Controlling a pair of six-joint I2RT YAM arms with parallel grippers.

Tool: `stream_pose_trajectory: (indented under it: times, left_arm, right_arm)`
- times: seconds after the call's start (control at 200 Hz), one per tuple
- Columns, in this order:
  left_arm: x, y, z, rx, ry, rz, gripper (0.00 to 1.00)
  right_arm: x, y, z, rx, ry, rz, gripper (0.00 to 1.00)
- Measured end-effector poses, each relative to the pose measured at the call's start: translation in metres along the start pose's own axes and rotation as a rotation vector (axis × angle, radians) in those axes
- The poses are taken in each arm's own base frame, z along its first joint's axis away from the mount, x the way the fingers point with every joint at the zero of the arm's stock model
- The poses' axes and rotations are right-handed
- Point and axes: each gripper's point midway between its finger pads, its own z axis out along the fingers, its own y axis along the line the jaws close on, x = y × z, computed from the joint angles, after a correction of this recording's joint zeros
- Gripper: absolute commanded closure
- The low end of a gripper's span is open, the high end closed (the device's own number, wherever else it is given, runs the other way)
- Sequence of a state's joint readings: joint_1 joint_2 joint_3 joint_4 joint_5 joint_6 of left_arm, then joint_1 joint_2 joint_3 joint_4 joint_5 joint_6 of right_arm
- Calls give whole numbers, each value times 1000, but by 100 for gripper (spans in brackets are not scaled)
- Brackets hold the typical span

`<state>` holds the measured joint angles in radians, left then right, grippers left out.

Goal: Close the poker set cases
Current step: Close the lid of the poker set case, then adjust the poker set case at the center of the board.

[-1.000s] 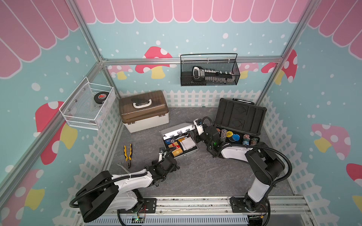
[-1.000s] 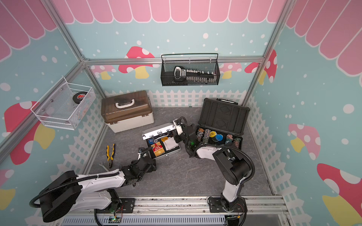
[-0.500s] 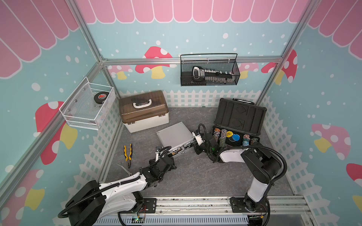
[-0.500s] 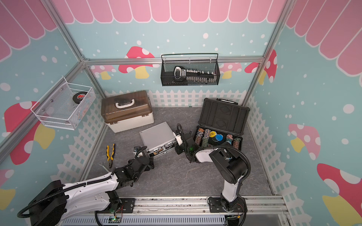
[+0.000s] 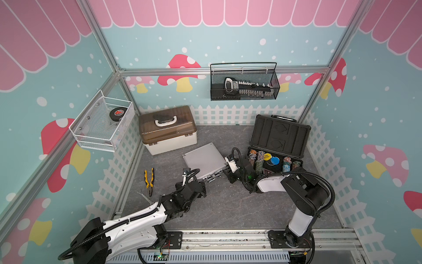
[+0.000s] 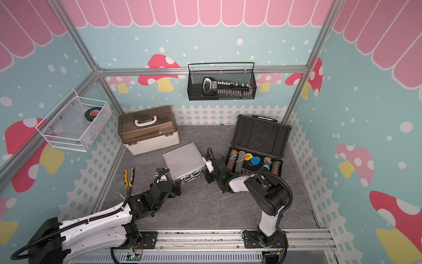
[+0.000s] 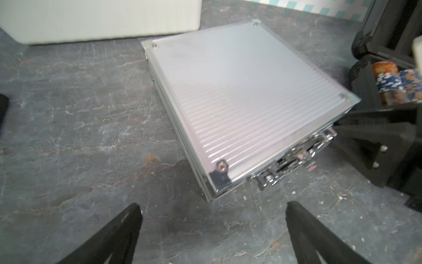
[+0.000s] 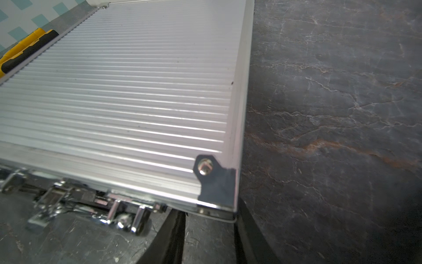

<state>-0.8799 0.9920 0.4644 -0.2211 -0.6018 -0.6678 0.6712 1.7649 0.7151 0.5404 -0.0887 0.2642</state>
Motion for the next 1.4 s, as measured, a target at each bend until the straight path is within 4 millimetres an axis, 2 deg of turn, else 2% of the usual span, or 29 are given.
stream_pose_trajectory:
  times: [0.14,0.25,0.625,0.745,0.936,1.006,1.106,1.206,1.401]
  left_arm:
    - [-21,-10,0,-12,-42,-8,0]
    - [-27,-12,6,-33,-50,-3,0]
    - [-18,12,42,-143,-9,-75,0]
    - [-21,21,46,-168,-13,-137,0]
    - [-26,31,54,-172,-14,-219,0]
    - [-24,32,58,-173,-2,-229,0]
    - [-18,34,64,-174,25,-233,0]
    - [-15,38,70,-176,43,-254,0]
    - [-14,41,83,-177,68,-289,0]
  right_arm:
    - [16,1,-8,1,36,-1,64]
    - [20,4,-14,-2,50,-2,64]
    - [-7,13,-33,-22,3,-19,63]
    - [-25,14,-33,-17,-10,-28,63]
    - [-70,17,-33,-16,-68,-39,63]
    - [-86,18,-29,-13,-82,-40,63]
    - [-98,17,-18,-5,-71,-40,63]
    - [-96,14,-5,11,-31,-39,61]
    - [-69,8,12,24,78,-30,54]
